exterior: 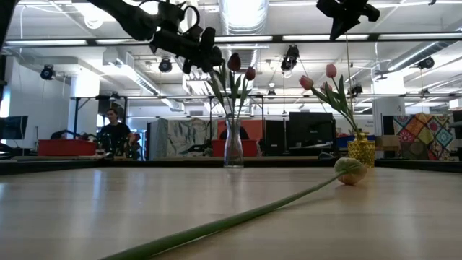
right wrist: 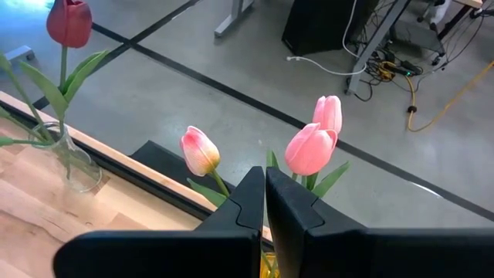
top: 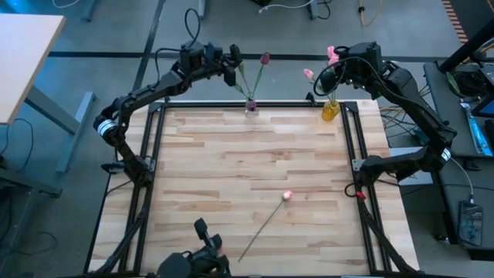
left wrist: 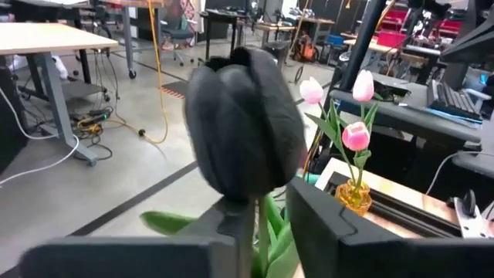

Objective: Sort flowers into vase by color
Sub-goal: Put the black tulip into the crystal vase

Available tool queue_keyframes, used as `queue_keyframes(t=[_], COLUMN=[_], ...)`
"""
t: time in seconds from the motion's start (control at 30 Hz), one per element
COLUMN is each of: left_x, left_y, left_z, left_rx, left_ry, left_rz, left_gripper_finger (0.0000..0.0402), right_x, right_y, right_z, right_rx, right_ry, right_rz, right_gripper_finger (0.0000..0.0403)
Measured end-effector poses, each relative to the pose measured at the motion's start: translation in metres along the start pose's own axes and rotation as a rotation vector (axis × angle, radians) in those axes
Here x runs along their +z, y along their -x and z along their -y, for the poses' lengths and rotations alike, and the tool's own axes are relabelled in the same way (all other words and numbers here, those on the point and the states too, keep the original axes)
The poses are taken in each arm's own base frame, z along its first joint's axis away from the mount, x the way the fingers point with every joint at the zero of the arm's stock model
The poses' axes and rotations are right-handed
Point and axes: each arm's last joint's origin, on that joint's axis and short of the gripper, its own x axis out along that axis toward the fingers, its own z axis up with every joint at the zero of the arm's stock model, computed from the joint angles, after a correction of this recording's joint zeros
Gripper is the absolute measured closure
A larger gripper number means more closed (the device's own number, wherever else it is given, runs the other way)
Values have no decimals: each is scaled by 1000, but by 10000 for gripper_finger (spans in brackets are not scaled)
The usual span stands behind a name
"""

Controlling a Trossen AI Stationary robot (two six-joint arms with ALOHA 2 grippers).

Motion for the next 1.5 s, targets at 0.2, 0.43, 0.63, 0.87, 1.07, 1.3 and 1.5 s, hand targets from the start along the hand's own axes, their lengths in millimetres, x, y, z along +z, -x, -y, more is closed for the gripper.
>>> queue_keyframes(t=[0.2,0.43,0.63,0.87,1.07,1.3,1.5], left_x=[14,19,14,8,4,10,36], left_y=[2,5,6,7,9,13,18], left_z=[3,4,5,4,0,-6,-5], left_rx=[-29,-34,-42,-27,17,48,95], left_ry=[-26,-56,-45,-35,-35,-18,-92], left_rz=[-40,-114,-165,-218,-262,-270,-337], left_gripper_finger=[283,226,199,194,194,194,194], right_x=[0,0,0,0,0,0,0], right_y=[0,0,0,0,0,0,0], right_z=[-1,-1,-1,-1,-1,-1,-1], right_rx=[4,4,4,5,5,5,4], right_ry=[1,1,1,2,4,5,5], right_rz=[0,0,0,0,0,0,0], right_gripper_finger=[394,394,394,394,394,394,394])
